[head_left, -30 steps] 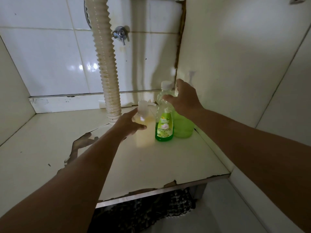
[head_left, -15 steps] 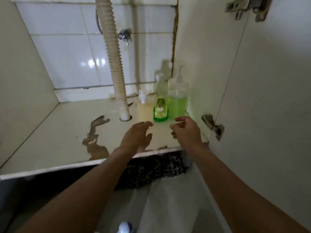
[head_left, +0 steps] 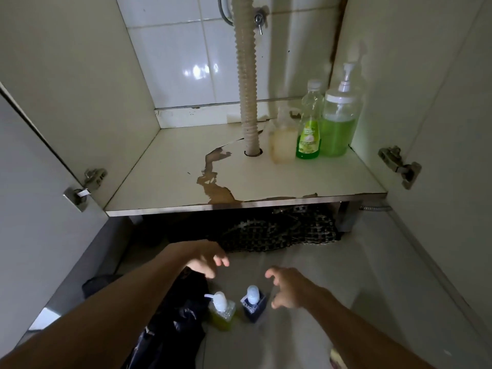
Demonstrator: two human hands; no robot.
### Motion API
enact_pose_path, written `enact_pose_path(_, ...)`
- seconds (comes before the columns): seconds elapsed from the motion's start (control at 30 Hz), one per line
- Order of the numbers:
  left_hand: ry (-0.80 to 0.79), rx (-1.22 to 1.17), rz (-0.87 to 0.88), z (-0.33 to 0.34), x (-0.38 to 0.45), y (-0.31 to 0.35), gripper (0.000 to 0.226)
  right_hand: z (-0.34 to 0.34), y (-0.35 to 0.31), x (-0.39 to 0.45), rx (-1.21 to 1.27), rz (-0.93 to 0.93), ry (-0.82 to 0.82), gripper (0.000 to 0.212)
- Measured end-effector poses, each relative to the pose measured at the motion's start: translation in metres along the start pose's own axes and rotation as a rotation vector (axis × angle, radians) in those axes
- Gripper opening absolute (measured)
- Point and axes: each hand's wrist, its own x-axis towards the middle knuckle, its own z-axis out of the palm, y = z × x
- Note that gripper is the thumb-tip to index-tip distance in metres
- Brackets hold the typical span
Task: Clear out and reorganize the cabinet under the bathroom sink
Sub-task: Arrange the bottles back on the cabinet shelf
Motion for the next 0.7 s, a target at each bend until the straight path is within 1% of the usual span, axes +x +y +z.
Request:
enact_pose_path(0.07,-0.153,-0.026,-0.043,0.014,-0.001,-0.007,0.077,0.017,-0.001,0.004,-0.037,-0.025,0.012,0.082)
enact_pose_path(0.1,-0.199,-0.026,-0.044,0.021,-0.002,-0.006,0.086,0.023,-0.002,0.006,-0.065,-0.046,0.02,0.082)
enact_pose_path(0.13,-0.208,-0.013,-0.033,0.03,-0.002,-0.003,0.091,0.029,-0.003,0.009,-0.083,-0.062,0.025,0.078)
enact_pose_path(0.17,-0.189,0.007,-0.014,0.038,-0.002,0.0,0.089,0.033,-0.004,0.011,-0.094,-0.078,0.027,0.072)
enact_pose_path(0.2,-0.155,0.034,0.013,0.046,-0.001,0.003,0.082,0.037,-0.005,0.013,-0.097,-0.088,0.026,0.064)
enact_pose_path(0.23,-0.112,0.071,0.043,0.054,0.001,0.004,0.074,0.039,-0.005,0.015,-0.092,-0.095,0.028,0.057)
enact_pose_path(0.33,0.039,0.236,0.093,0.07,0.006,0.007,0.061,0.046,-0.003,0.021,-0.066,-0.086,0.012,0.041)
enact_pose_path(0.37,0.085,0.289,0.107,0.073,0.008,0.007,0.056,0.048,-0.001,0.022,-0.089,-0.078,0.004,0.038)
enact_pose_path(0.43,0.126,0.333,0.124,0.076,0.01,0.008,0.05,0.053,0.004,0.022,-0.136,-0.047,0.002,0.04)
enact_pose_path(0.6,0.141,0.271,0.131,0.072,0.01,0.014,0.039,0.055,0.016,0.012,-0.124,-0.05,0.039,0.028)
enact_pose_path(0.67,0.16,0.217,0.158,0.067,0.009,0.019,0.04,0.046,0.02,0.007,-0.113,-0.038,0.027,0.021)
enact_pose_path(0.7,0.175,0.175,0.173,0.063,0.009,0.02,0.041,0.039,0.02,0.004,-0.11,-0.034,0.011,0.022)
